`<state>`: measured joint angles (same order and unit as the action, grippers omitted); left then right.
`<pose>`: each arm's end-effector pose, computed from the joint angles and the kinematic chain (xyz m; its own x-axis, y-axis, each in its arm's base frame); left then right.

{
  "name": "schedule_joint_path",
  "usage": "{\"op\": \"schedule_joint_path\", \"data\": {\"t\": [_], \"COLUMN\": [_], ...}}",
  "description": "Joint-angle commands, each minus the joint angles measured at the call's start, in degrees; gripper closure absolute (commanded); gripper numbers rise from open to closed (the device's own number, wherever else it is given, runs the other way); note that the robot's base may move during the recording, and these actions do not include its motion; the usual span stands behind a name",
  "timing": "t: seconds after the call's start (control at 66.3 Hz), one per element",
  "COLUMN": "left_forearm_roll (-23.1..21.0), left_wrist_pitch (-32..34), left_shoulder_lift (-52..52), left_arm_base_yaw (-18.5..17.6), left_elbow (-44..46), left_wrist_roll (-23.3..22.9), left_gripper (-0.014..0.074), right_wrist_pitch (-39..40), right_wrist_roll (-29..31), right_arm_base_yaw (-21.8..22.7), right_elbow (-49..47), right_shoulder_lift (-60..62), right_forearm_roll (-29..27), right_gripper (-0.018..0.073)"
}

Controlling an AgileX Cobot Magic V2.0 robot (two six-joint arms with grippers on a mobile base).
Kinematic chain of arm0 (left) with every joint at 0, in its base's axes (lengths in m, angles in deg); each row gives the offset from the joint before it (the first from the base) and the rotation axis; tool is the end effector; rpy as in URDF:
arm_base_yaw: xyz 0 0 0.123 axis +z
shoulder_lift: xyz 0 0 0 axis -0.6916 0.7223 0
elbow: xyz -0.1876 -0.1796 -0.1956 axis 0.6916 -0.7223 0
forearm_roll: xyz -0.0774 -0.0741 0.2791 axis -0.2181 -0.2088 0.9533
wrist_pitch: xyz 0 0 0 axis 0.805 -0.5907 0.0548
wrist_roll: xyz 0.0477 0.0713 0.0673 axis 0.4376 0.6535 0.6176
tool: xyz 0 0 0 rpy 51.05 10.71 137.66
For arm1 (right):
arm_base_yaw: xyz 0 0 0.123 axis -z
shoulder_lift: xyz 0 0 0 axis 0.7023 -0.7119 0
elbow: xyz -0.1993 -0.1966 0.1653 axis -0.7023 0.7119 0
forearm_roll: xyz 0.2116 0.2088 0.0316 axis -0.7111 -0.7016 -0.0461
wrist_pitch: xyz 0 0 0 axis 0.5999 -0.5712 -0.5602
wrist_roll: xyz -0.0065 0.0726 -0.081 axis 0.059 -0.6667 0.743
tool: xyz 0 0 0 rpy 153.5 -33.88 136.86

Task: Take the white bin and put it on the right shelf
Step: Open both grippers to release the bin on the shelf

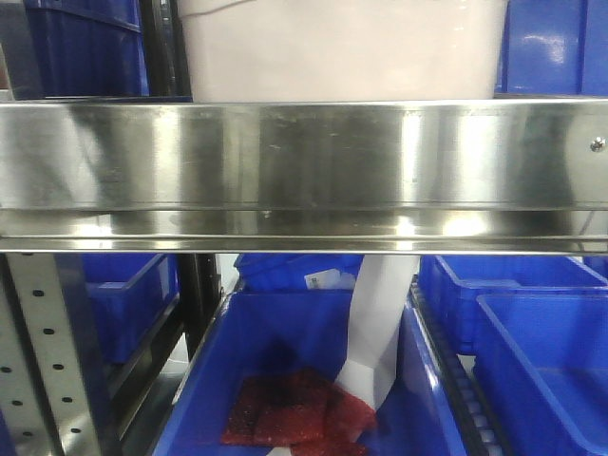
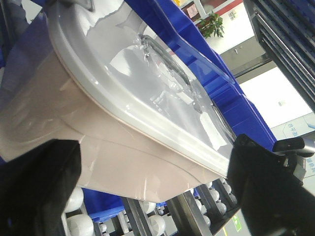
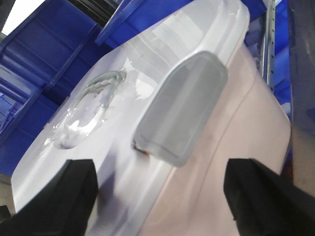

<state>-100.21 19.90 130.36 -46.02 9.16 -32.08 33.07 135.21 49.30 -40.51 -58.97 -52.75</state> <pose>0.3790 -0.0976 0.3775 -0.6826 -0.4054 -0.6081 0.4114 0.4746 -0.7782 0.3791 0.0299 0.3561 -0.5322 0.5860 -0.6111 -0.1498 0.6452 0.7491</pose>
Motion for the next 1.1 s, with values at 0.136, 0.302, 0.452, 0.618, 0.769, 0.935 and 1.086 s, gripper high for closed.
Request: {"op": "schedule_joint_path", "data": {"t": [0.136,0.302,0.452,0.618,0.769,0.935,1.086], "left_forearm_roll": [-3.90,-3.90,-3.90,-3.90,-3.90,-3.90,-4.00], "left_wrist_pitch": [-1.61,-2.40,-3.74,-5.73,-5.87,-5.87,-4.71], "left_shoulder_lift": [-2.26,-2.26,-2.26,-2.26,-2.26,-2.26,-2.26], "left_arm_base_yaw": [0.13,0.13,0.13,0.13,0.13,0.13,0.13], "left_elbow": [2.02,2.02,2.02,2.02,2.02,2.02,2.02], "left_wrist_roll": [0.27,0.27,0.27,0.27,0.27,0.27,0.15], "left_gripper": [0.0093,0.0092,0.0093,0.0095,0.0152,0.0477,0.0708], "right_wrist_pitch": [-6.57,-5.84,-7.76,-14.90,-19.12,-21.33,-17.38], "right_wrist_roll": [0.42,0.42,0.42,0.37,0.37,1.40,1.56], "right_arm_base_yaw": [1.37,1.89,4.89,9.36,9.92,9.92,9.92], "right_elbow": [-1.53,-1.53,-1.53,-1.53,-1.53,-1.53,-1.53], "right_shoulder_lift": [1.73,1.78,2.75,6.72,9.02,8.97,8.97], "right_forearm_roll": [-5.13,-5.25,-5.32,-5.32,-4.54,-3.91,-4.46], "right_gripper": [-0.0050,-0.0050,-0.0050,-0.0050,0.0036,0.0425,0.0527]}}
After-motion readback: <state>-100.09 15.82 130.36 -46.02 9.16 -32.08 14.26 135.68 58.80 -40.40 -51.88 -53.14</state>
